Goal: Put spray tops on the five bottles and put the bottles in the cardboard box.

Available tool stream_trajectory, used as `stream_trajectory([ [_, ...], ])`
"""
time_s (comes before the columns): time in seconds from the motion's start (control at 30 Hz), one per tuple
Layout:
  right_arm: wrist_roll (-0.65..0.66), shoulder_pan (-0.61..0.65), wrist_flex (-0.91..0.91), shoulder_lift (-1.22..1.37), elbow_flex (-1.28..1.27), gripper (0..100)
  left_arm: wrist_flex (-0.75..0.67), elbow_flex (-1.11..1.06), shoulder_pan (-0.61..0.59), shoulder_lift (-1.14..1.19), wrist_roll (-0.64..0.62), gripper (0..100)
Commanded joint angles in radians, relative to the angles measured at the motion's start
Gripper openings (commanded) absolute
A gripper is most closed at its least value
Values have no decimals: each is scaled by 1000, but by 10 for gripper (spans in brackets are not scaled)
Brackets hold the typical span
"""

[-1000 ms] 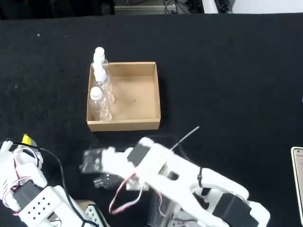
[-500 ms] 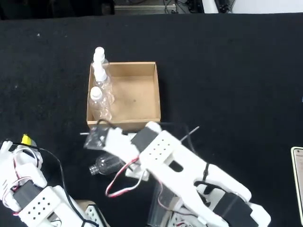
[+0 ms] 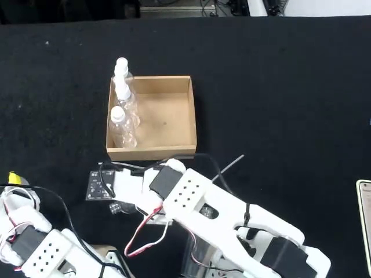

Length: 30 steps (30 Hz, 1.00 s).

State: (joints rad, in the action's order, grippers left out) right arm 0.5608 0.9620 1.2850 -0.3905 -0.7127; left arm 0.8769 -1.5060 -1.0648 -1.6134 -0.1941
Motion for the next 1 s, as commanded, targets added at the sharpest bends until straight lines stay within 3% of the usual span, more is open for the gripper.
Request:
stream_trajectory([
  [0.0, 17, 11, -40, -21, 50, 364, -26, 22, -12, 3, -9, 246],
  [0.5, 49, 12, -190, 271, 94, 363, -23, 21, -12, 3, -9, 246],
  [0.57, 41, 12, -186, 286, 93, 332, -23, 21, -12, 3, -9, 246],
  [0.73, -34, -11, -172, 291, 93, 149, -23, 21, -12, 3, -9, 246],
  [0.97, -117, -126, 5, 148, 99, 142, -23, 21, -12, 3, -9, 246],
])
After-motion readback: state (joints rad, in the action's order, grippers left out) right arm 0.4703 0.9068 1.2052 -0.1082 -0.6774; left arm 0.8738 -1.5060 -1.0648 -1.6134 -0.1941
